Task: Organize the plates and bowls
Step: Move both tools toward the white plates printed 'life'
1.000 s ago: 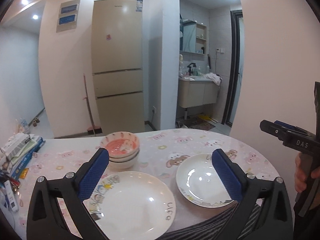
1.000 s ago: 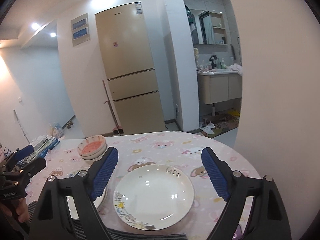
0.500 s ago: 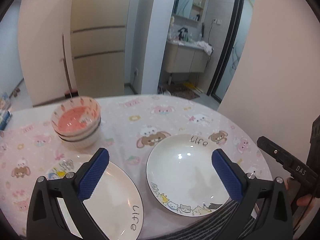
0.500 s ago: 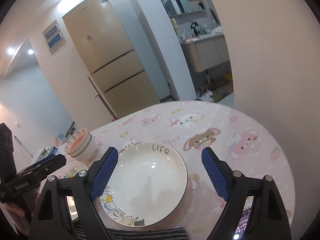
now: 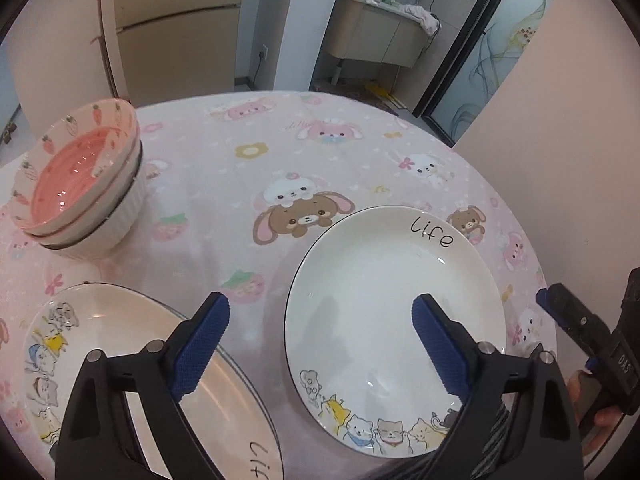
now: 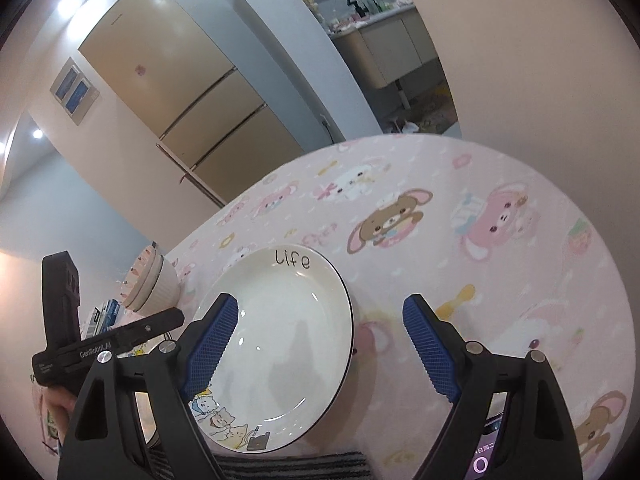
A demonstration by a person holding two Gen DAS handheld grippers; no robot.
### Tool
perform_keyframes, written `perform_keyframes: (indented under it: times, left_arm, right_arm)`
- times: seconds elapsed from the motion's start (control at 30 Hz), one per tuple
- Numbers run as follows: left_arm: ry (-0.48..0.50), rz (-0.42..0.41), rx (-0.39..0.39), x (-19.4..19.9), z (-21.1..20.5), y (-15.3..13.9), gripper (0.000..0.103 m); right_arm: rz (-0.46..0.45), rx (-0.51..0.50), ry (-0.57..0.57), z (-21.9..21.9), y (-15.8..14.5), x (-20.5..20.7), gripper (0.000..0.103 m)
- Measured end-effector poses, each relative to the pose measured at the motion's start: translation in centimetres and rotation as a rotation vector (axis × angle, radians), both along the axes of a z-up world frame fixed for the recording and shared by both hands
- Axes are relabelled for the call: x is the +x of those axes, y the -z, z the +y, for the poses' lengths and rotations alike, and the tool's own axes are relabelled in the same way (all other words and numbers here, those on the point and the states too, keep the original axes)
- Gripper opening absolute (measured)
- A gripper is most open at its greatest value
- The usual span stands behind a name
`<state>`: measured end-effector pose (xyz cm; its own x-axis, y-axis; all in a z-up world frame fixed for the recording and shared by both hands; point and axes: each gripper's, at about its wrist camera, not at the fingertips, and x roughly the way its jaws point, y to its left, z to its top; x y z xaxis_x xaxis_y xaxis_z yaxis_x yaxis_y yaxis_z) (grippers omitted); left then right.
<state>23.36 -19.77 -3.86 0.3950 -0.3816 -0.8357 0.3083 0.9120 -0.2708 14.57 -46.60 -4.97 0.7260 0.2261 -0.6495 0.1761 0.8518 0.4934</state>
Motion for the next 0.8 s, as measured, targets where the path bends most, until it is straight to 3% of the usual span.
perform_keyframes:
  times: [0.17,0.3,0.4,0.53,0.57,0.7,0.8]
  left_arm:
    - [0.006,0.064,-0.039,1.2,-0.1,1.0,0.079]
    - [0.004,0.099,-0.098,1.8,-0.3,1.4,0.078]
    - [-0.001,0.124,-0.085,2.0,-0.4,2.1,0.074]
    - [0.008,0.146,-0.084,2.0,-0.6,2.8,0.054]
    - [0.009,0.141,-0.071,2.0,-0.7,2.8,0.054]
    - [0.007,0.125,-0.066,1.9,-0.8,2.9,0.051]
    - [0.004,0.107,-0.031,1.9,-0.8,3.1,0.04]
  right_arm:
    - [0.069,0.064,-0.06,0.5,2.0,1.1,0.086]
    - [0.118,0.098,-0.078,1.0,3.4,1.7,0.079]
    - [0.143,0.13,-0.093,1.1,4.1,1.8,0.072]
    - [0.153,0.17,-0.1,1.2,4.8,2.0,0.068]
    - [0.157,0.159,-0.094,1.3,4.8,2.0,0.067]
    - [0.172,0.174,-0.101,1.3,5.2,2.1,0.054]
    - [0.186,0.182,-0.105,1.4,5.5,2.2,0.045]
